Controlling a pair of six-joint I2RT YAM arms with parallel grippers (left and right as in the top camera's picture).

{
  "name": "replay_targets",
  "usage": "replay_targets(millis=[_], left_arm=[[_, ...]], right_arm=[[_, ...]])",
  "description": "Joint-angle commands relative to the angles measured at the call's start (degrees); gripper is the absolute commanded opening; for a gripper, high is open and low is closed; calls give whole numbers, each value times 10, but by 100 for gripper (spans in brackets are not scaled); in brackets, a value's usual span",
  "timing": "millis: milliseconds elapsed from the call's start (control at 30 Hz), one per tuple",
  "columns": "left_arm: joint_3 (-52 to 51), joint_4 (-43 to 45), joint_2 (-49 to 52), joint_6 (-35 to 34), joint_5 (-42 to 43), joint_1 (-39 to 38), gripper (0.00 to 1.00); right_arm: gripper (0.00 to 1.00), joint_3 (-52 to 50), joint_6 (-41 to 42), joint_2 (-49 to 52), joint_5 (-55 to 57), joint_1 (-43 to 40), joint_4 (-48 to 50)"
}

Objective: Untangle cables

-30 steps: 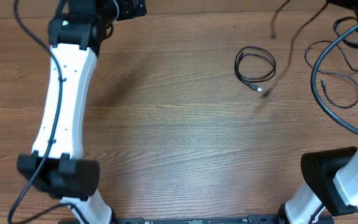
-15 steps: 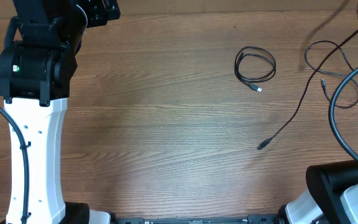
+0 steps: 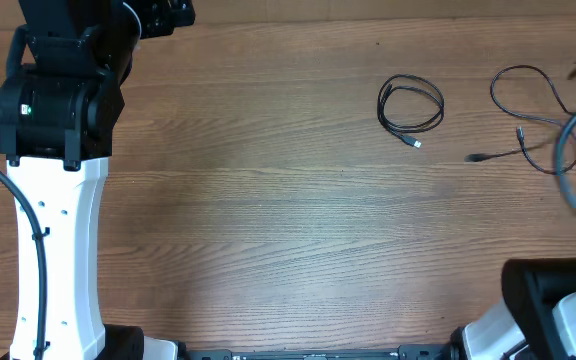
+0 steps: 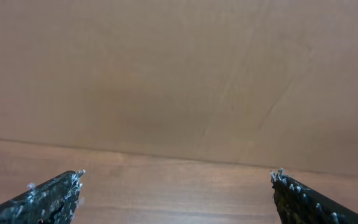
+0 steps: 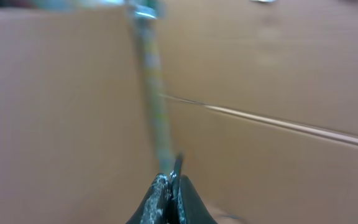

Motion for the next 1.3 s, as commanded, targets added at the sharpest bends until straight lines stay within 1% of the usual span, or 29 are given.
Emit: replay_targets(millis=[0,67,100,200,333,433,533,733,933,1000,1033,1100,1167,1267], left_arm=[[3,11,-2,12,8,0,99],[3,18,-2,12,7,0,100],[3,23,-2,9,8,0,100],[3,24,-2,-2,8,0,100],[3,26,-2,-7,7,0,100],[3,26,-2,-11,7,0,100],[3,29,-2,-26,7,0,99],[3,43,-2,-39,7,0,100],[3,38,-2,-50,7,-4,100],[3,38,-2,-50,7,-8,100],[3,38,-2,-50,7,-9,100],[3,38,-2,-50,7,-9,99],[3,39,-2,-50,7,-9,100],[3,39,-2,-50,7,-9,100]], right_arm=[[4,-10,27,27,24,-79,-21],[4,-30,63,35,10,-129,-34],[4,-52,97,44,-9,-174,-51],[4,-98,162,63,-72,-249,-81],[4,-176,210,92,-174,-331,-85],[4,-243,240,117,-201,-374,-78],[4,-320,241,144,-218,-399,-36],[4,-497,239,189,-250,-415,55],[4,-687,239,202,-249,-428,149],[4,-734,239,202,-249,-439,166],[4,-755,243,202,-249,-446,170],[4,-781,283,202,-235,-464,158],[4,-790,323,202,-224,-487,136],[4,-788,356,200,-223,-523,106]])
